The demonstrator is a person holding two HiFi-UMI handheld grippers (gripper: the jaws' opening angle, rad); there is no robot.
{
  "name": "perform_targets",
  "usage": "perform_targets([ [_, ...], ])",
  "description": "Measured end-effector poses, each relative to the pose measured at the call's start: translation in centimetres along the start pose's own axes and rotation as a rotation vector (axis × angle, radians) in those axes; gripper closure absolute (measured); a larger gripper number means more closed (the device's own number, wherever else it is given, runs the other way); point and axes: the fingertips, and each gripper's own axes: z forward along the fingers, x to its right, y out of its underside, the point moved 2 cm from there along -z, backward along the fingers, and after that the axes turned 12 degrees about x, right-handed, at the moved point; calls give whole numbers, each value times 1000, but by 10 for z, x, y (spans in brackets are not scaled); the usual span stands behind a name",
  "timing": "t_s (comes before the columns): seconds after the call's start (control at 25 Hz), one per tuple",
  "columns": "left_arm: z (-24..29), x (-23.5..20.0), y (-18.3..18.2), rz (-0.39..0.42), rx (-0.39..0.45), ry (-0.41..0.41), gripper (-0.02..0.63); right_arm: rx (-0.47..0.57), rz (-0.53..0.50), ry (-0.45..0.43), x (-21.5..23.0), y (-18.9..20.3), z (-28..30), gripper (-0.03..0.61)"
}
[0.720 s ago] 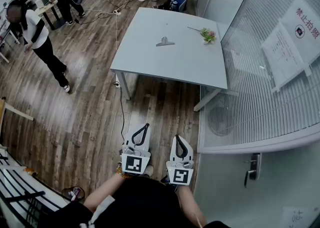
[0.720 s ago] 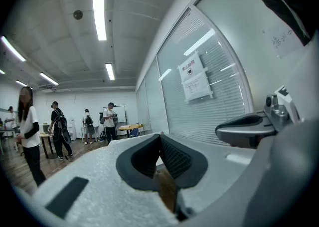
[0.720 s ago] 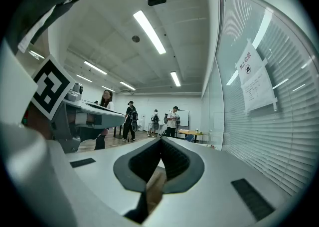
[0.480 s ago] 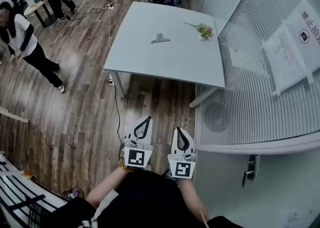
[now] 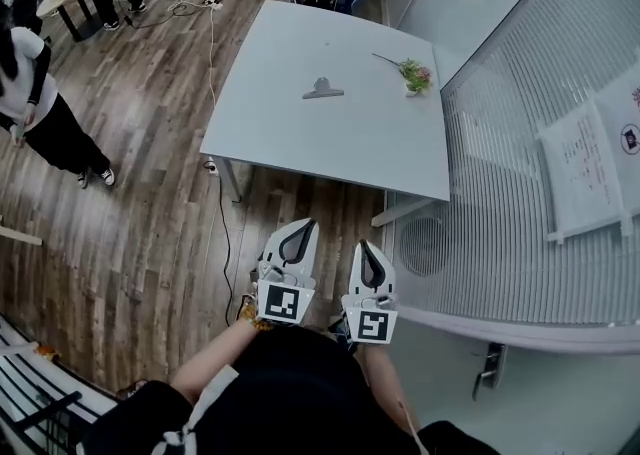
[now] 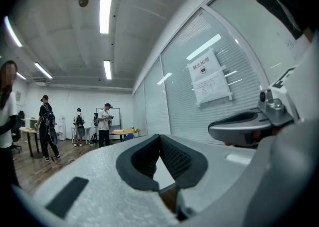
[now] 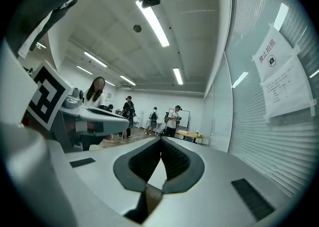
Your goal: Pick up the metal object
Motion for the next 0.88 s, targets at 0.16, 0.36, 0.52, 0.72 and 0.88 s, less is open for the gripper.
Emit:
perform_targets([
  [0.16, 17, -29, 13, -11, -25, -20, 609, -16, 10, 4, 5, 14, 34, 578],
  [0.36, 33, -58, 23, -5, -46, -74, 609, -15, 2, -31, 16, 22, 69, 578],
  [0.52, 49, -75, 32, 10, -73, -115, 609, -22, 16, -49, 31, 35, 99, 578],
  [0.72, 81, -101, 42, 76, -97, -171, 609, -4, 41, -101, 51, 60, 149, 578],
  [0.88, 109, -113, 47, 107, -104, -208, 609, -2, 30, -158, 71, 73, 185, 578],
])
